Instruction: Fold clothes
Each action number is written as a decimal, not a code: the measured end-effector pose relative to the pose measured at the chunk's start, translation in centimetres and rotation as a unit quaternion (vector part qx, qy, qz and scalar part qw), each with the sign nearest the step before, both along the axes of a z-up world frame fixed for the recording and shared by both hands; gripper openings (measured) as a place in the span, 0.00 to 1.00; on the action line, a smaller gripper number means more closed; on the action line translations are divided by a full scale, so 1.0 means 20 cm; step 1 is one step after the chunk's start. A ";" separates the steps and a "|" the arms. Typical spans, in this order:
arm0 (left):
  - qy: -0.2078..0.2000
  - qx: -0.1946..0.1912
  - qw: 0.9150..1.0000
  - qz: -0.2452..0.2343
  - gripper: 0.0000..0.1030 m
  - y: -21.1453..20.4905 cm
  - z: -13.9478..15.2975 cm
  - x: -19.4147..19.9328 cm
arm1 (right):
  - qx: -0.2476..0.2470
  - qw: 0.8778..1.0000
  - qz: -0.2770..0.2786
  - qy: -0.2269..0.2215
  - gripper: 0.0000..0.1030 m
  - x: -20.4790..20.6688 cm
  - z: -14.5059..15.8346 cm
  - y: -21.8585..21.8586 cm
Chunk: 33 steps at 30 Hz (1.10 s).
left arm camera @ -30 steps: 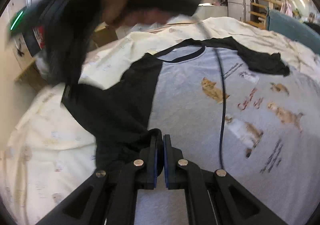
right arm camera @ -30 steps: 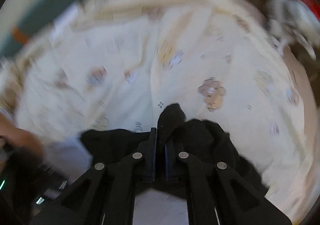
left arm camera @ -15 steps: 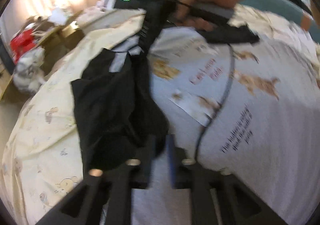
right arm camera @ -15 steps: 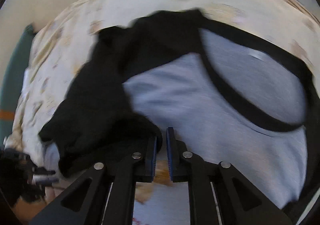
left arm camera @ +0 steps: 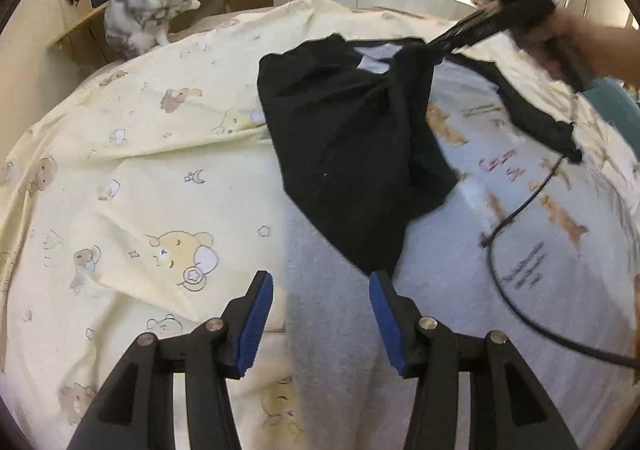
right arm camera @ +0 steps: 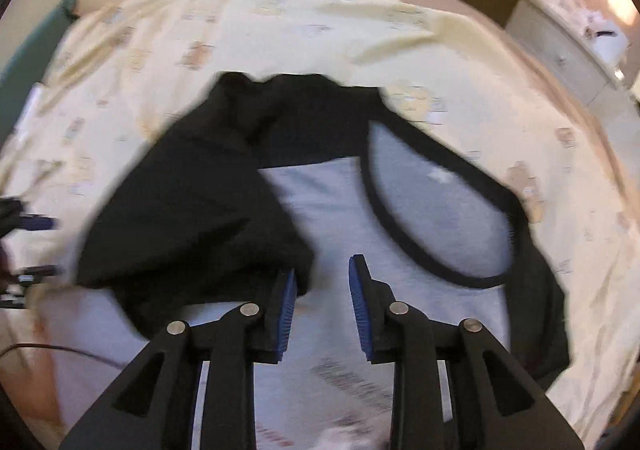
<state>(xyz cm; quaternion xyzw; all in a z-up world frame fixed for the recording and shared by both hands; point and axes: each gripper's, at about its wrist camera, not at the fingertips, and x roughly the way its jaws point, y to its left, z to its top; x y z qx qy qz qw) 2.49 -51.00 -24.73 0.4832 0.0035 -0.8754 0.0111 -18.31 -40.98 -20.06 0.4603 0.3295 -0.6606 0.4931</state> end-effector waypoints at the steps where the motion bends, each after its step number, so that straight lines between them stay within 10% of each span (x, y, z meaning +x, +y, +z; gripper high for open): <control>1: 0.003 -0.006 1.000 -0.006 0.50 0.01 0.00 0.00 | -0.007 1.000 -0.007 0.006 0.28 0.00 0.02 0.01; 7: 0.027 -0.038 0.997 -0.055 0.50 0.13 0.06 0.02 | -0.004 0.991 -0.116 -0.061 0.36 -0.27 0.00 0.16; 13: 0.034 -0.119 0.987 -0.102 0.50 0.34 -0.01 -0.08 | -0.019 0.967 0.048 -0.250 0.36 0.27 -0.08 -0.01; 20: 0.026 -0.133 0.988 -0.067 0.50 0.27 -0.08 -0.21 | 0.020 0.970 0.063 -0.233 0.36 0.53 -0.33 -0.15; 29: 0.029 -0.078 0.997 -0.004 0.25 0.05 -0.06 -0.19 | 0.038 0.982 0.045 -0.182 0.35 0.63 -0.41 -0.19; 33: 0.038 -0.046 0.998 0.027 0.24 -0.01 -0.03 -0.21 | 0.026 0.980 0.058 -0.187 0.01 0.63 -0.44 -0.19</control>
